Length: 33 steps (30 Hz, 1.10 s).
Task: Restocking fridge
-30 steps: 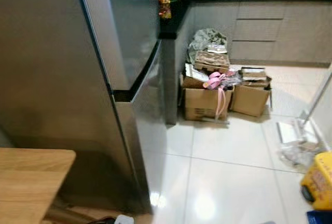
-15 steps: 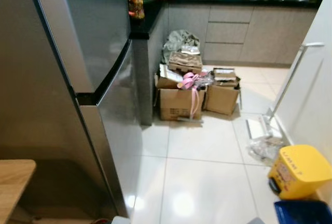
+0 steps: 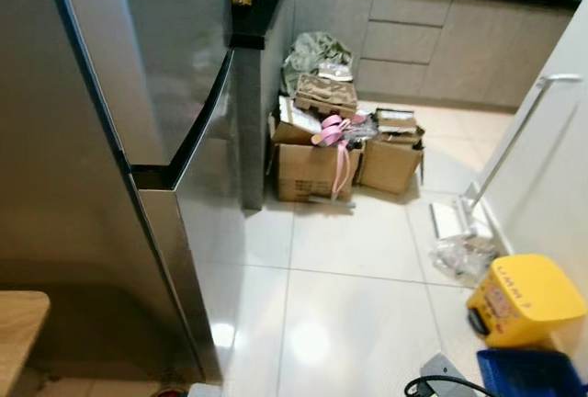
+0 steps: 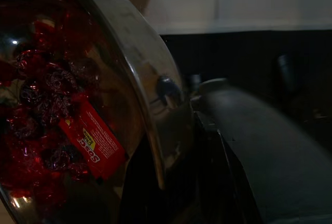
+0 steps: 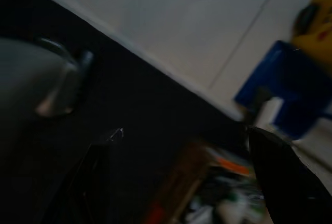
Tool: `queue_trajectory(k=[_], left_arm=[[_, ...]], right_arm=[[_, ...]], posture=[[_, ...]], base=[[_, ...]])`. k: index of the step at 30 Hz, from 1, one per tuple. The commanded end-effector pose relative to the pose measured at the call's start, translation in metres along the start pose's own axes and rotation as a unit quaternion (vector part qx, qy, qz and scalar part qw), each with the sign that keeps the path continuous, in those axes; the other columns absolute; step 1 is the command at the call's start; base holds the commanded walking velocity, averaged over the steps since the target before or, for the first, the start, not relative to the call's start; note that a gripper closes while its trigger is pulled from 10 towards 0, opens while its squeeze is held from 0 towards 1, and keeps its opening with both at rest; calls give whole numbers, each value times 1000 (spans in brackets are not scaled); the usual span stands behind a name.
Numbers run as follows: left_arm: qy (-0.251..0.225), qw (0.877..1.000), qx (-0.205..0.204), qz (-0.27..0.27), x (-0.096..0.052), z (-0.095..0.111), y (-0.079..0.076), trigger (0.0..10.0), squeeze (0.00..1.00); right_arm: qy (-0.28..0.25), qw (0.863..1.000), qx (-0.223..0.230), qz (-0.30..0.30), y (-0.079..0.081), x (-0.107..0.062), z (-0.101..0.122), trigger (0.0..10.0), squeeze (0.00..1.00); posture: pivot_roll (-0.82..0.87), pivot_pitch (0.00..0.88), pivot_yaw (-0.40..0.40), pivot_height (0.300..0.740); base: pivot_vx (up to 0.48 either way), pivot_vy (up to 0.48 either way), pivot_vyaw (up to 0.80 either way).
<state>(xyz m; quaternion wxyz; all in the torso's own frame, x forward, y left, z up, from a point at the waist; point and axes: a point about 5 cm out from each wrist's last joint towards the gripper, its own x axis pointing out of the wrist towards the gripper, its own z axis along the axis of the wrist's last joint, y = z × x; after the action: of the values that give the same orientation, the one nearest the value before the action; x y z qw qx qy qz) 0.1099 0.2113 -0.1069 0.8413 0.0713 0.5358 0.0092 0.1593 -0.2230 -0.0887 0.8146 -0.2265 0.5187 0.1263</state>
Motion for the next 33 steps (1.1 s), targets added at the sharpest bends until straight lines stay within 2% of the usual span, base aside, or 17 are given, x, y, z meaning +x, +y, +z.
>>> queue_trajectory(k=[1, 6, 11, 15, 18, 23, 27, 33], left_arm=[[23, 1000, 11, 13, -3, -12, 14, 10000, 0], [13, 999, 25, 15, -2, -1, 21, 10000, 0], [3, 999, 30, 9, 0, 7, 19, 10000, 0], [7, 1000, 15, -2, 0, 2, 7, 10000, 0], [12, 1000, 6, -3, 0, -2, 2, 10000, 0], [15, 1000, 13, -6, 0, -3, -6, 10000, 0], [16, 1000, 12, -4, 1, -2, -5, 10000, 0], [17, 999, 32, -2, 1, 0, -2, 10000, 0]], right_arm=[[20, 999, 32, 0, 8, -1, -13, 10000, 0], [14, 999, 45, 2, 15, 0, -14, 10000, 0], [14, 999, 33, 2, 12, -1, -14, 10000, 0], [10, 1000, 22, -15, -4, -2, -13, 10000, 0], [9, 1000, 21, -17, -6, -3, -13, 10000, 0], [5, 999, 25, -21, -6, -2, -11, 10000, 0], [2, 1000, 23, -16, -1, -2, -9, 10000, 0], [2, 1000, 26, -15, -1, -1, -9, 10000, 0]], posture=[[-90, 0, -24, 740], [-76, 0, -34, 740], [-86, 0, -32, 740], [-114, 0, -45, 740], [-118, 0, -48, 740], [-124, 0, -44, 740], [-123, 0, -39, 740], [-115, 0, -17, 740]], base=[[0, 0, 0], [0, 0, 0], [0, 0, 0], [0, 0, 0], [0, 0, 0], [0, 0, 0], [0, -401, 0], [0, -413, 0]])
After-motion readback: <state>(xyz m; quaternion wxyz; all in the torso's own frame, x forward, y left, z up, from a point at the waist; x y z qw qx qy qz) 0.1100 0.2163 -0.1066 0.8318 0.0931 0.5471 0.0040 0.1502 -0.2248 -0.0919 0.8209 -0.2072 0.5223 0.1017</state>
